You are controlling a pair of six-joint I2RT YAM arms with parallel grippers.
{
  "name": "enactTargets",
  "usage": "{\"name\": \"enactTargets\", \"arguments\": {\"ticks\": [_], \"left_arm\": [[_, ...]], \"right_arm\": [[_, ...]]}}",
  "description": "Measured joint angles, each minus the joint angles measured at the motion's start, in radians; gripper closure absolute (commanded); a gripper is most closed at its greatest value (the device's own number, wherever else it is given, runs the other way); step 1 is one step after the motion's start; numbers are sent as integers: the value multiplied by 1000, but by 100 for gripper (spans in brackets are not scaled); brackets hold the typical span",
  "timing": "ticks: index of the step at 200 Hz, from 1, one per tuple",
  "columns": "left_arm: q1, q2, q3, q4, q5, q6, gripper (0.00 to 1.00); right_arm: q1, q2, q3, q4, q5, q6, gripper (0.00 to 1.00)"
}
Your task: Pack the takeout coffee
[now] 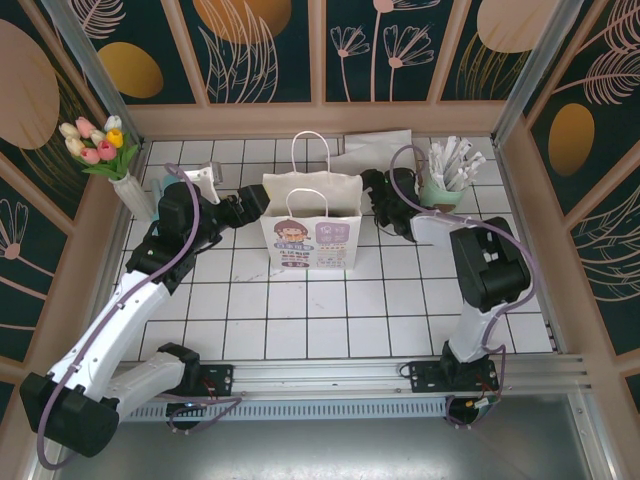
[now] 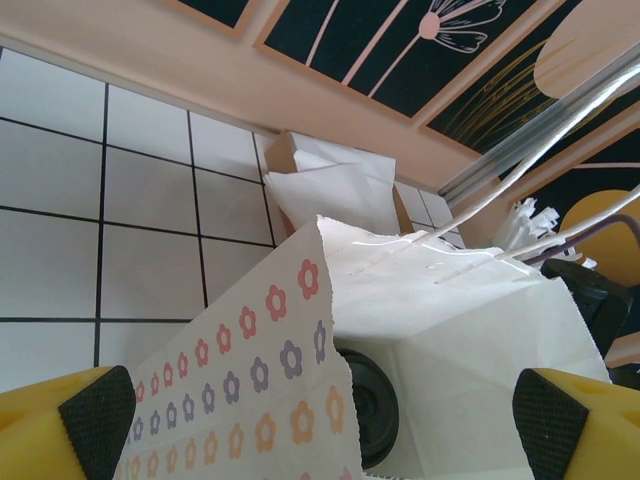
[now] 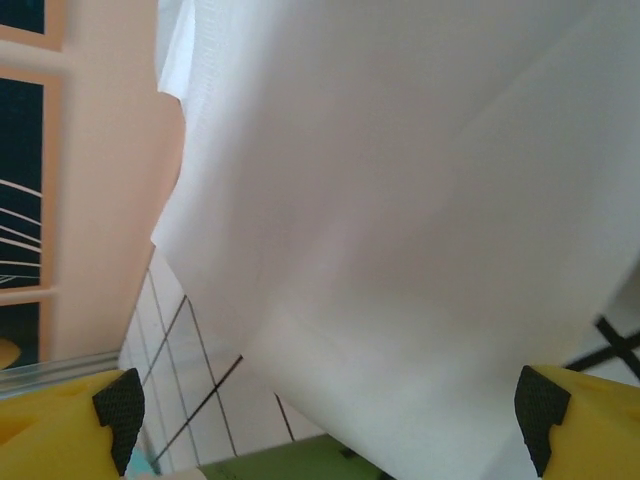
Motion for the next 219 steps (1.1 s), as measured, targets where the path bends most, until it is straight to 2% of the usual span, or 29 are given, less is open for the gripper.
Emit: {"name": "enactTargets", "arguments": {"ticks": [37, 99, 142, 158, 179, 211, 219], "left_arm": [[0, -5, 0, -14, -10, 0, 2], [0, -6, 0, -22, -11, 8, 1], [0, -7, 0, -22, -11, 11, 2], [0, -13, -1, -25, -13, 11, 2], [0, -27, -4, -27, -15, 11, 1], [0, -35, -8, -29, -21, 11, 1], [0, -35, -9, -29, -22, 11, 1]], "right_arm": [[-1, 50, -10, 90, -10, 55, 3], [19, 0, -81, 47, 74, 80, 1], [16, 10, -89, 85, 63, 75, 4], [12, 48, -69, 115, 44, 66, 10], [10, 77, -61, 156, 32, 47, 23], [11, 51, -72, 193, 63, 18, 53], [13, 31, -88, 206, 71, 10, 58]]}}
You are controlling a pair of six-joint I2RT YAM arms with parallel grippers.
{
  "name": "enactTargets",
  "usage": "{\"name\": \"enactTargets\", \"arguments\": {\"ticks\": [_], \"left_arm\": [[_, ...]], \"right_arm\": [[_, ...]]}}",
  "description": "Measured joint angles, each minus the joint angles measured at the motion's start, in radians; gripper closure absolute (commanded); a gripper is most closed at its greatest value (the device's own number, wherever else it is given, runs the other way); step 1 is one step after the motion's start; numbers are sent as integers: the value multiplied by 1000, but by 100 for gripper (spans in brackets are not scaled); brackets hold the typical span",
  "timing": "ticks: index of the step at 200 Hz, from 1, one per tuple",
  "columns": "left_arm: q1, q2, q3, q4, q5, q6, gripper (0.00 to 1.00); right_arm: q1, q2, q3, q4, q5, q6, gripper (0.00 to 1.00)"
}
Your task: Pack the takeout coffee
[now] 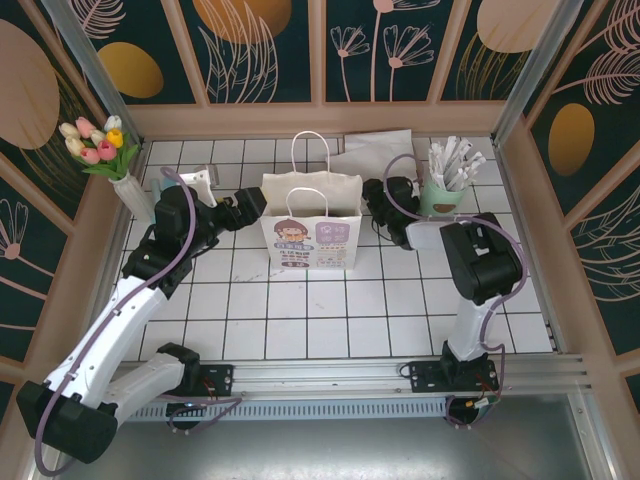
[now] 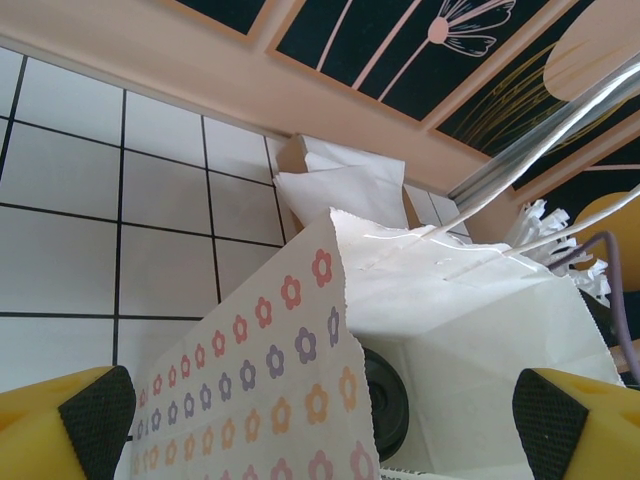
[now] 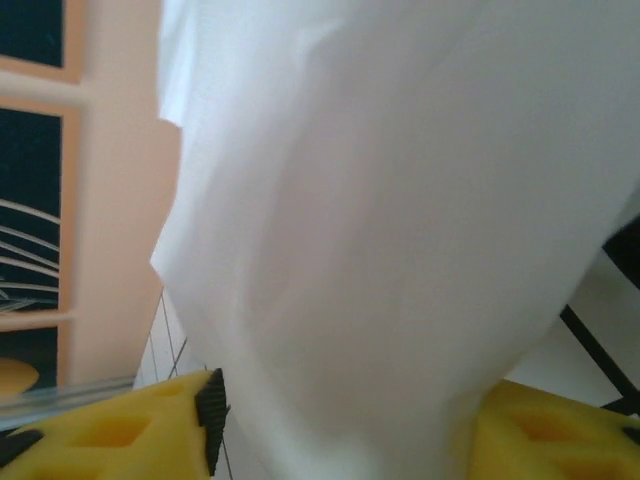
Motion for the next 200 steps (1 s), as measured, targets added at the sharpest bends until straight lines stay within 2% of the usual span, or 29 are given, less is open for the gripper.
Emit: {"name": "enactTargets", "arguments": {"ticks": [36, 69, 125, 150, 181, 200], "left_arm": [[0, 0, 0, -1, 0, 3, 2], [0, 0, 0, -8, -4, 8, 1], [0, -5, 0, -15, -13, 15, 2], [0, -11, 8, -21, -23, 32, 2], [0, -21, 46, -40, -102, 50, 1], [0, -21, 76, -38, -135, 68, 1]], "right_arm": [[-1, -62, -61, 68, 25, -24, 90], [-18, -62, -68, 116, 16, -52, 100], [-43, -72, -43, 106, 13, -150, 100], [-49, -149, 10, 47, 11, -291, 100], [-69, -263, 140, -25, 10, -489, 100], [-77, -319, 222, -88, 10, -558, 100]]}}
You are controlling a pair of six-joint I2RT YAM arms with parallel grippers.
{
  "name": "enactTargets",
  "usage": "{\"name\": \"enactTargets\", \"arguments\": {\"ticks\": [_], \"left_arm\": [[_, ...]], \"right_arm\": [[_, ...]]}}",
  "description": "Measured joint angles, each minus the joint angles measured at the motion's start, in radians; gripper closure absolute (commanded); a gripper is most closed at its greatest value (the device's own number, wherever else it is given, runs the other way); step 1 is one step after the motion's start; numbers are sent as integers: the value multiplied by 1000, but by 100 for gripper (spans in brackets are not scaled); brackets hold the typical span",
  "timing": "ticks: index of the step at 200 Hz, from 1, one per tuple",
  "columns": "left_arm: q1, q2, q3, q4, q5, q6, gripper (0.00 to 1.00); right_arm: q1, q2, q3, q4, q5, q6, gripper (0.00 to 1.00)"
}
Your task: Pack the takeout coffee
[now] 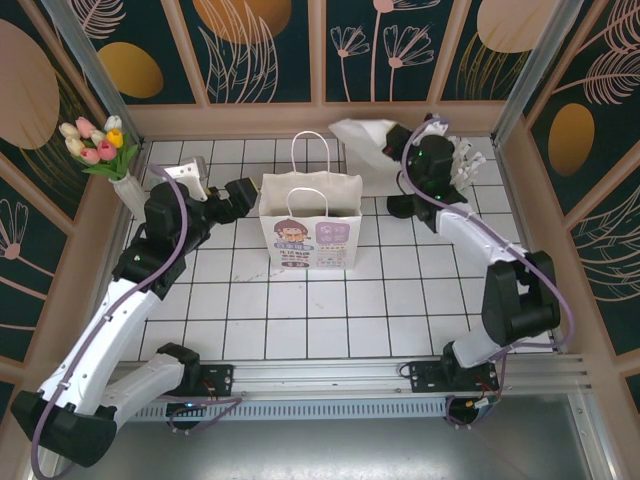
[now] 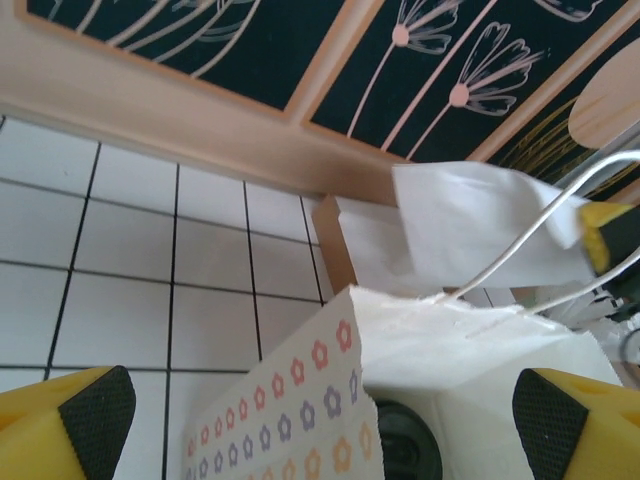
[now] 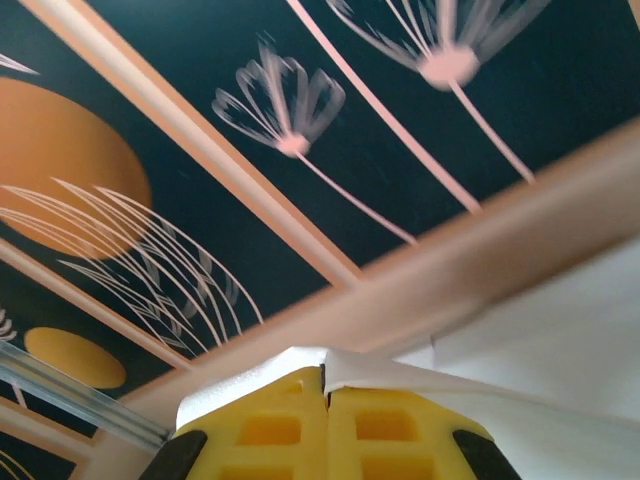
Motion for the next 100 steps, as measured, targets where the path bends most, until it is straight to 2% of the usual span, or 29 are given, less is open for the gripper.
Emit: {"name": "enactTargets", "arguments": {"ticks": [43, 100], "left_arm": [[0, 21, 61, 13, 3, 108, 1], [0, 77, 130, 89, 162, 288, 2]], "right_arm": [[-5, -78, 161, -198, -43, -18, 100], [54, -227, 339, -465, -68, -82, 100]]}}
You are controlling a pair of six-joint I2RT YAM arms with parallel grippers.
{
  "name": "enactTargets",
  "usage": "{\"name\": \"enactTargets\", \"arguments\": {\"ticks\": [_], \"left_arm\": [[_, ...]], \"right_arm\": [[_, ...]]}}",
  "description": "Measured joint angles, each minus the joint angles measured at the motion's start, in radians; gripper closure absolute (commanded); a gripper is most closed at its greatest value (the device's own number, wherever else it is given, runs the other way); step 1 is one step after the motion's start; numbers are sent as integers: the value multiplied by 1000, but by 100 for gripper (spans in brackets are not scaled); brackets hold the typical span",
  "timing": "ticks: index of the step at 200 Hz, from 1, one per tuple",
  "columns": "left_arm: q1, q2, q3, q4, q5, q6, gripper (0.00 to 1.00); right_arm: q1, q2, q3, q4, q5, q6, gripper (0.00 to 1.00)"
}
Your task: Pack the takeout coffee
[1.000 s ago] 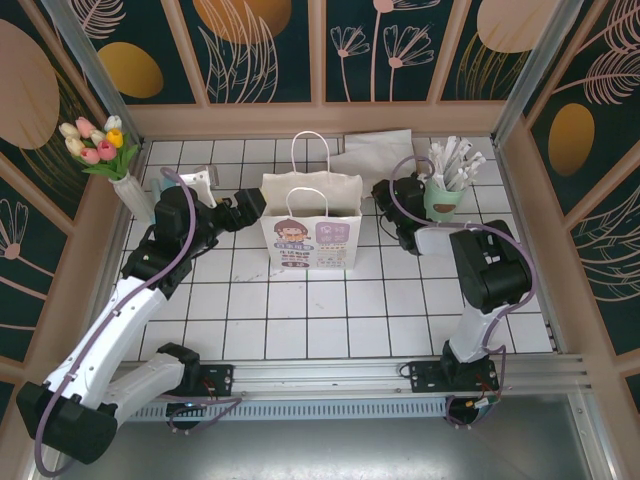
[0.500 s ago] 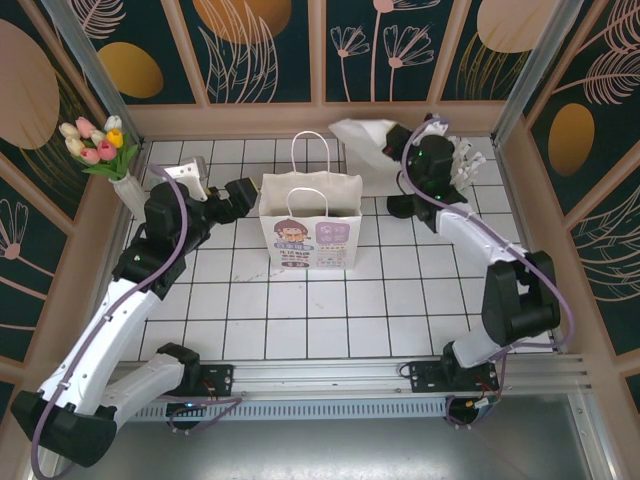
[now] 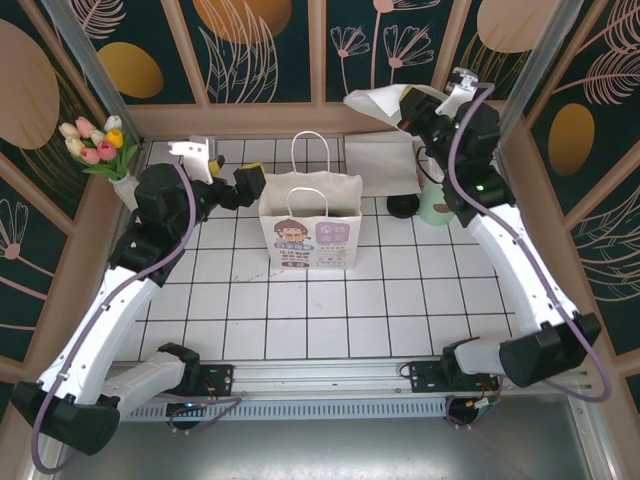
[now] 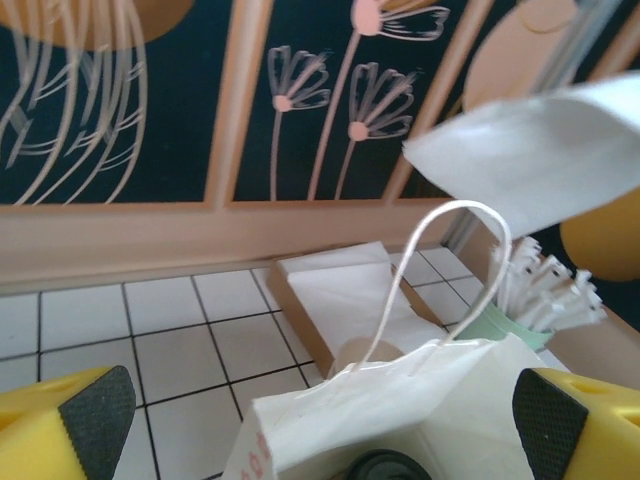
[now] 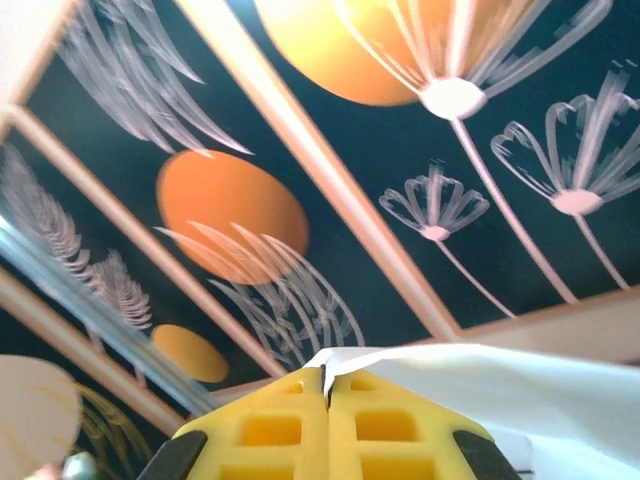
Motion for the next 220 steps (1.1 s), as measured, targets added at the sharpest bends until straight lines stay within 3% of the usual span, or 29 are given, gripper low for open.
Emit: {"name": "enactTargets", "arguments": {"ticks": [65, 95, 127, 220], "left_arm": [[0, 66, 53, 11, 155, 218, 1], [0, 68, 94, 2, 286, 322, 1], [0, 27, 120, -22, 458, 438, 2], [0, 166, 306, -6, 504, 496, 2]], "right_arm": [[168, -61, 303, -237, -52, -10, 100], [257, -72, 368, -335, -36, 24, 100], [296, -92, 370, -390, -29, 73, 100], [362, -24, 195, -393, -38, 196, 100]]}}
